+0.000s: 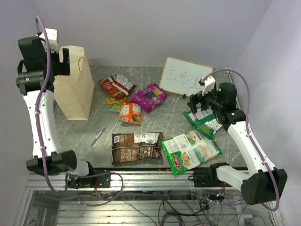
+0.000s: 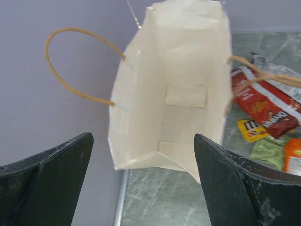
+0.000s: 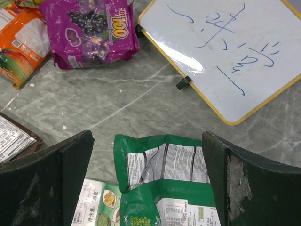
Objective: Place the snacks into the paper bag
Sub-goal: Adjust the paper bag at the center of the board.
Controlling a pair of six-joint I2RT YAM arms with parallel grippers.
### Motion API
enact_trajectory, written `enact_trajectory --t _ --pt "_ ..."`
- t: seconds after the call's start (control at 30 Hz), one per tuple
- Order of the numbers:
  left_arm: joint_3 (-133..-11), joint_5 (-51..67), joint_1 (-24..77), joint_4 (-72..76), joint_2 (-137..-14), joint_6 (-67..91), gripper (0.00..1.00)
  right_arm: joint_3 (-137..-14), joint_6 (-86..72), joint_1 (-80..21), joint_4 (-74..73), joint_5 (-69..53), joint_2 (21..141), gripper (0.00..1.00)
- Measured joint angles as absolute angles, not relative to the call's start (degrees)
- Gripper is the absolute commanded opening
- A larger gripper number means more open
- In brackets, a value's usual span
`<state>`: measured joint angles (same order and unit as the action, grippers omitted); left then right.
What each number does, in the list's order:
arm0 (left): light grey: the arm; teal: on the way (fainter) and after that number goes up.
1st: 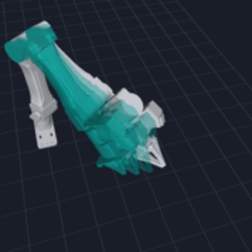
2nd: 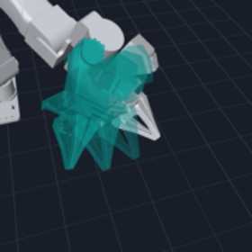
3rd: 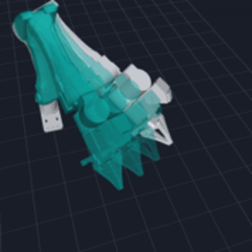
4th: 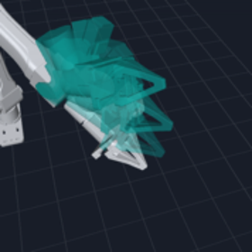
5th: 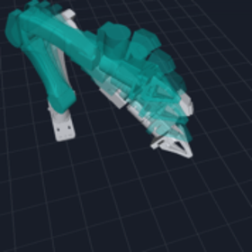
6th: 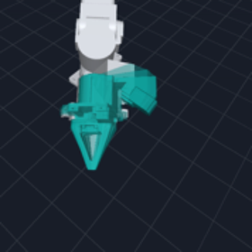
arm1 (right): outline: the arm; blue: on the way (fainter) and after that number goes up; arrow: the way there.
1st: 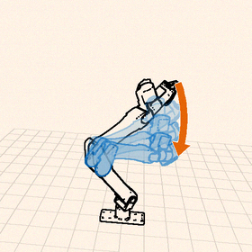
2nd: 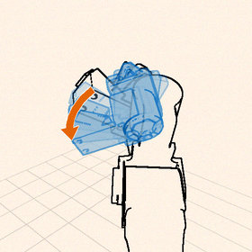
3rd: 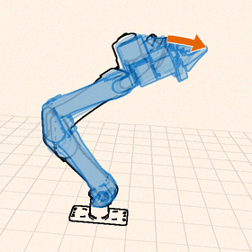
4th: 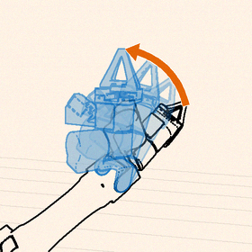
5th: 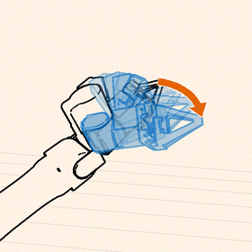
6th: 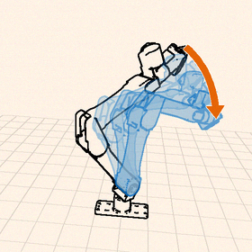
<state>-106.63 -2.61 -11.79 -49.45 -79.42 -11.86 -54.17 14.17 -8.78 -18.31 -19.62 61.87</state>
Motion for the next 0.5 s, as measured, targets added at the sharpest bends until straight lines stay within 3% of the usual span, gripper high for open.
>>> enact_trajectory --t 0.5 --pt "-119.9 -5.6 -16.0 -57.0 -97.2 -22.6 0.91 -54.2 15.3 -11.6 -18.8 -15.6 64.8 1.0"
